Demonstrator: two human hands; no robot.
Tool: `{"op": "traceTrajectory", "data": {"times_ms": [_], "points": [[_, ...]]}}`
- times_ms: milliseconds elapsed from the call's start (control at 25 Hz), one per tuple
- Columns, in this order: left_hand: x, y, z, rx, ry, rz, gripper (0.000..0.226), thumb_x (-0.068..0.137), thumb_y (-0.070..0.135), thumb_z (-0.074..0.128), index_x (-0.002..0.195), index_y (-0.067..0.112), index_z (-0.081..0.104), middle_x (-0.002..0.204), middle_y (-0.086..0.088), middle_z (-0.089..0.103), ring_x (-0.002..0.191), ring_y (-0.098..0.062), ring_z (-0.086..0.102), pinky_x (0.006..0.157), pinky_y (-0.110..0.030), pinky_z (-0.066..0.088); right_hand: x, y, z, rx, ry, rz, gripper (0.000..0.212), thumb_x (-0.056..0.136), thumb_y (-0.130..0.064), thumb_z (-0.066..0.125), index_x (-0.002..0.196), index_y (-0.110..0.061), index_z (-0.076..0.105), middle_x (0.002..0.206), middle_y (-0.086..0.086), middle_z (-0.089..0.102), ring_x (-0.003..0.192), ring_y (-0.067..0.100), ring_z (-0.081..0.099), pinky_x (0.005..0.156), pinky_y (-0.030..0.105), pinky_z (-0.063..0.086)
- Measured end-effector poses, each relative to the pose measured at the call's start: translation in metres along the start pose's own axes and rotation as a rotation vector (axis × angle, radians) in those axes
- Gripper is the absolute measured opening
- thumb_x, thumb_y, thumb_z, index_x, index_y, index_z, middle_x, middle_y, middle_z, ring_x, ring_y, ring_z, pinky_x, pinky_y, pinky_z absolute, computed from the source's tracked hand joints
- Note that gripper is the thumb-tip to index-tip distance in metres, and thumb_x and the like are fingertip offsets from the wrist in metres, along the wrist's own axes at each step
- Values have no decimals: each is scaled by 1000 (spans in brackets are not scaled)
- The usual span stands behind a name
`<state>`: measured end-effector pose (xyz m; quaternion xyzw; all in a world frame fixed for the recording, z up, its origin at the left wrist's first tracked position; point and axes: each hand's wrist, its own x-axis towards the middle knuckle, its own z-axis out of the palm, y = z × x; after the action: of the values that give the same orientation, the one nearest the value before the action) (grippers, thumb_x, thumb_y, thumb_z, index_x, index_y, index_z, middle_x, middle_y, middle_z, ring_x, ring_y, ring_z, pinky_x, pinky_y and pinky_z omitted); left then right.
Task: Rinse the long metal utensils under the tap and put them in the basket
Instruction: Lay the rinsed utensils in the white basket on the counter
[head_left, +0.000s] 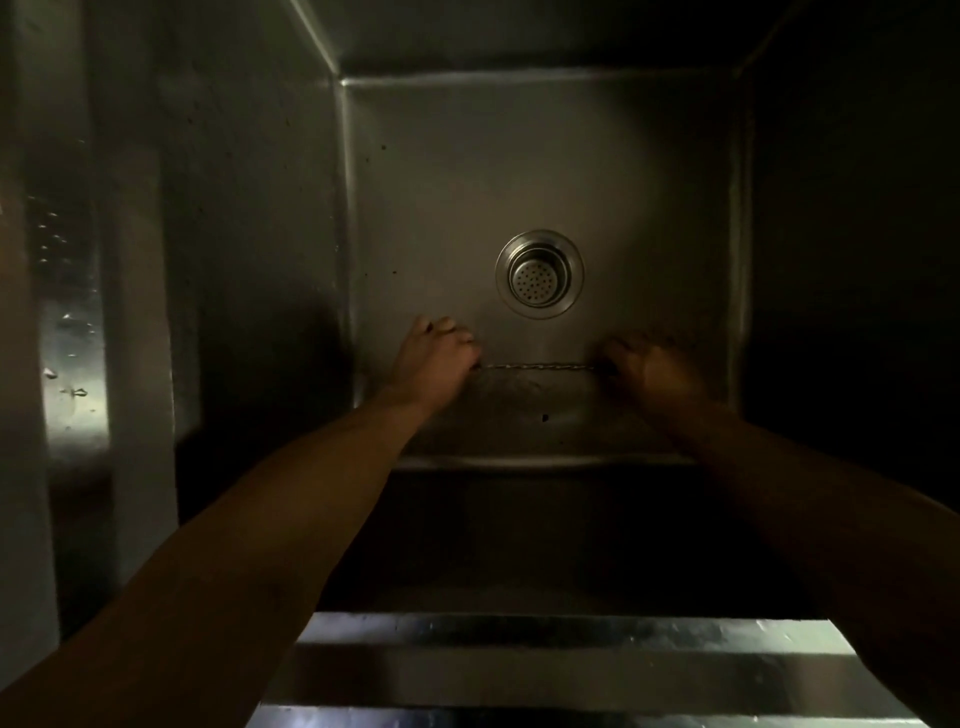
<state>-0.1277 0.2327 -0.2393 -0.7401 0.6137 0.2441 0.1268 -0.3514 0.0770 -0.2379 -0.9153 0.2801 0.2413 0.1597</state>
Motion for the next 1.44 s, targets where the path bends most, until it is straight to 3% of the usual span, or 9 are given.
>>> {"op": "traceTrajectory", "data": {"times_ms": [240,400,480,560,640,800,1000,1200,1440], "points": [[4,1,6,58,106,45,11,79,23,60,87,16,65,94,-1,67,99,-25,55,79,-35,34,3,3,7,-55,16,-73,26,63,-8,79,88,-7,70,90,22,67,81,44,63,74,52,52],[-2,-1,2,40,175,82,11,74,26,61,80,18,65,87,0,66,90,-24,58,74,-34,31,-2,-3,-10,-41,126,-66,18,68,-18,60,78,-6,70,73,20,67,67,41,64,67,51,53],[-6,-3,-15,17,228,51,9,77,26,58,79,19,63,85,-1,65,86,-25,59,74,-34,36,-9,-4,-32,-43,191,-89,15,66,-11,70,79,-3,71,66,22,66,59,41,65,60,50,54],[-11,-6,-39,6,295,14,7,80,24,56,80,19,61,86,-3,64,85,-27,61,74,-36,40,-15,-2,-60,-63,238,-60,19,71,-7,75,89,-5,72,73,23,69,65,42,67,62,47,54],[-17,-11,-64,-11,346,0,7,85,22,53,86,19,59,91,-4,64,90,-27,60,76,-38,40,-24,0,-88,-44,307,-36,19,77,-10,64,94,-6,70,81,24,70,72,43,67,69,49,54],[-40,-27,-136,-29,563,-3,12,89,27,44,88,24,55,86,1,64,86,-24,59,73,-38,38,-45,-4,-166,-24,479,-38,18,79,-17,64,95,-9,68,83,20,70,82,40,66,74,47,48],[-83,-37,-241,-23,757,61,3,89,29,56,87,28,58,84,8,65,82,-19,59,72,-32,29,-85,-9,-270,-54,641,-12,24,86,-27,58,107,-18,67,99,10,70,95,33,61,79,43,43],[-145,-38,-388,42,1012,27,14,91,35,46,85,28,57,81,9,63,80,-17,58,70,-30,30,-146,-28,-407,-112,942,-32,19,81,-24,69,100,-26,68,91,1,67,84,29,61,71,38,43],[-209,-41,-527,86,1211,16,23,93,41,37,87,27,55,88,8,60,84,-15,54,72,-35,44,-209,-61,-539,-151,1269,-71,22,78,-9,76,97,-18,72,91,6,68,76,31,63,66,34,38]]}}
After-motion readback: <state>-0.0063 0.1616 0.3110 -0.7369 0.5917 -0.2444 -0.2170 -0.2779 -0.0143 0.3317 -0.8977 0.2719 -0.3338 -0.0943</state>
